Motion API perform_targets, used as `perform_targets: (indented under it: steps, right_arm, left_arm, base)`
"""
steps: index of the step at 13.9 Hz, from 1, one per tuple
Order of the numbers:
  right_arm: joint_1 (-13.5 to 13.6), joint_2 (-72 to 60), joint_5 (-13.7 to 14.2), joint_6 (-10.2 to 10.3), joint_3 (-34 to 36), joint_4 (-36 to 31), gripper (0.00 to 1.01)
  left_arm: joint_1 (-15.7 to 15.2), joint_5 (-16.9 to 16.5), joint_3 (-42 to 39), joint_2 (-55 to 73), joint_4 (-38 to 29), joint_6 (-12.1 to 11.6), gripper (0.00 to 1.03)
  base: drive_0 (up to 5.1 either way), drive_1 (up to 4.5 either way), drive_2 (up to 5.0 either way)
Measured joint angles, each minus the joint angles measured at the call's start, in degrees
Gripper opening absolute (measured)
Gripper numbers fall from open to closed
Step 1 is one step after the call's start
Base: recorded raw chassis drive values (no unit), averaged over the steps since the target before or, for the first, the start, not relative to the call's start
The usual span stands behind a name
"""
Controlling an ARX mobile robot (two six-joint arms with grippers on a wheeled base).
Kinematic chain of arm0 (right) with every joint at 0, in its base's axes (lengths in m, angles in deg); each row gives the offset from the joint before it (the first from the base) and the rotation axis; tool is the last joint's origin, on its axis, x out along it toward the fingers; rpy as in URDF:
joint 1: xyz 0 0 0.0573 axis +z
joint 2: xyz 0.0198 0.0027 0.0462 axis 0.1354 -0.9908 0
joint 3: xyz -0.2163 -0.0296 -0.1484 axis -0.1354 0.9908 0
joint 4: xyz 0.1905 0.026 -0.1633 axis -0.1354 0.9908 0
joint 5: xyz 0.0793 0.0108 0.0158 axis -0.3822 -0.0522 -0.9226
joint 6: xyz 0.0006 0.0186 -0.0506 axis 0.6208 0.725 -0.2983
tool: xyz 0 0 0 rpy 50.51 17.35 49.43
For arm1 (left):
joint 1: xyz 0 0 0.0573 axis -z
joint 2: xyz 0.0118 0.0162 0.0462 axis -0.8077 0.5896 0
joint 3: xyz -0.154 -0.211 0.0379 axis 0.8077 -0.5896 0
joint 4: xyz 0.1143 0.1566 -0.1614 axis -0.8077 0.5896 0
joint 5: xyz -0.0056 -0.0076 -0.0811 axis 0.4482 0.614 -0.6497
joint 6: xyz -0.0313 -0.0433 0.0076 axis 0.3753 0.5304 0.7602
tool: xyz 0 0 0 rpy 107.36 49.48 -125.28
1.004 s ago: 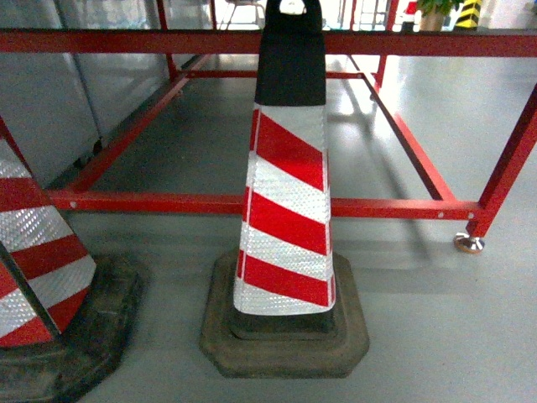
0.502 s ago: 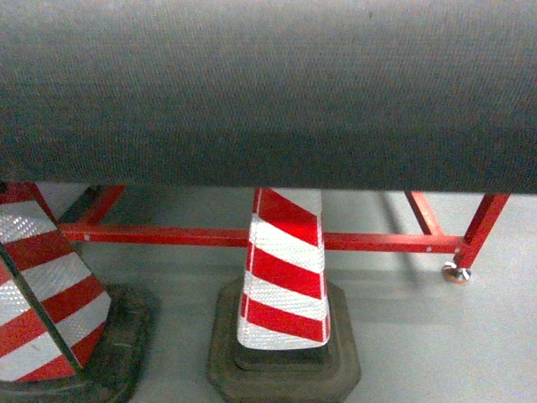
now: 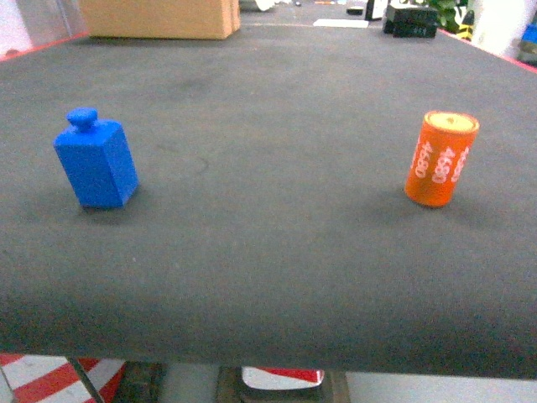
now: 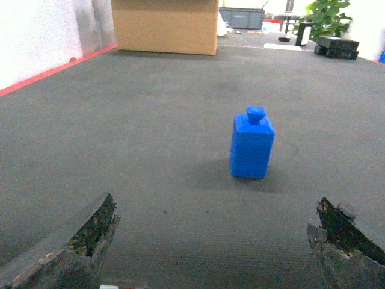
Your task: Sort blue parts and orange caps into right shelf containers
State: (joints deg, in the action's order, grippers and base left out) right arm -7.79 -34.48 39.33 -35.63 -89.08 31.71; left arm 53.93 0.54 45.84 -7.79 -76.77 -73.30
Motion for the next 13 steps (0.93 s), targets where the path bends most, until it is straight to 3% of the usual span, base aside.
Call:
perform_targets:
  steps: [13]
  right_arm:
    - [0.00,0.00,0.00,0.00,0.00,-0.02,0.98]
  left_arm:
    - [0.00,0.02,0.00,0.00,0.00,0.00,0.98]
  base:
    - [0.0,0.00,0.0]
